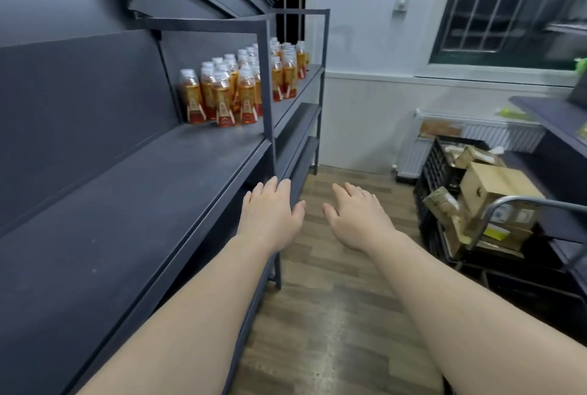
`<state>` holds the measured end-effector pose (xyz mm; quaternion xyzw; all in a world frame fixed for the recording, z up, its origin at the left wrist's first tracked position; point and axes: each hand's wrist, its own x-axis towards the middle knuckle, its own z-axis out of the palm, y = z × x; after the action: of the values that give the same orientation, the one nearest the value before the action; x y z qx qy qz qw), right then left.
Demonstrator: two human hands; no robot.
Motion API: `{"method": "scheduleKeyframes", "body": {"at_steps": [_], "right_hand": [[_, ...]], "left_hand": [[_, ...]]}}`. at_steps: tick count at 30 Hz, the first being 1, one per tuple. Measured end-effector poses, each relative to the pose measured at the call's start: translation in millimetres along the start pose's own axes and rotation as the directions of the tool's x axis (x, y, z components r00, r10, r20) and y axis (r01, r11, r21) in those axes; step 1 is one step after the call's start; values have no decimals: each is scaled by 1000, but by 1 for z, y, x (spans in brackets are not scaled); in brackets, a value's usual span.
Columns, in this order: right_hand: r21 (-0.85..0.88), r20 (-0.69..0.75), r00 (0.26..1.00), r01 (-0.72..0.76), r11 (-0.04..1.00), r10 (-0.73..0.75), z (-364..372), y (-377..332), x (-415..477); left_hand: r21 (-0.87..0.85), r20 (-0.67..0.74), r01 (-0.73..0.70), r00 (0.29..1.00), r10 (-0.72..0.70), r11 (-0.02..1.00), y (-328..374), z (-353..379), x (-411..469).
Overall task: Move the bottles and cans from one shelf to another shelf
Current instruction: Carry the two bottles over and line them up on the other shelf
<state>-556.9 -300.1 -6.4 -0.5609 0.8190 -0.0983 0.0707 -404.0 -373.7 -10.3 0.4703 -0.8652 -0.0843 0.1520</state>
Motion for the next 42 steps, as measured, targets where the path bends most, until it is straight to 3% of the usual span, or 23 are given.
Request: {"method": "scheduleKeyframes", "body": {"at_steps": [19, 33, 42], "right_hand": [[5, 4, 968, -253, 968, 253, -2, 89, 56], [41, 10, 979, -203, 978, 203, -35, 191, 183], [37, 59, 986, -155, 987, 153, -32, 222, 285]], "left_hand": [[-80, 150, -205, 965, 215, 975, 60, 73, 107], [-28, 88, -163, 982, 165, 986, 135, 106, 241], [-13, 98, -114, 989, 115, 993, 133, 138, 339]]}}
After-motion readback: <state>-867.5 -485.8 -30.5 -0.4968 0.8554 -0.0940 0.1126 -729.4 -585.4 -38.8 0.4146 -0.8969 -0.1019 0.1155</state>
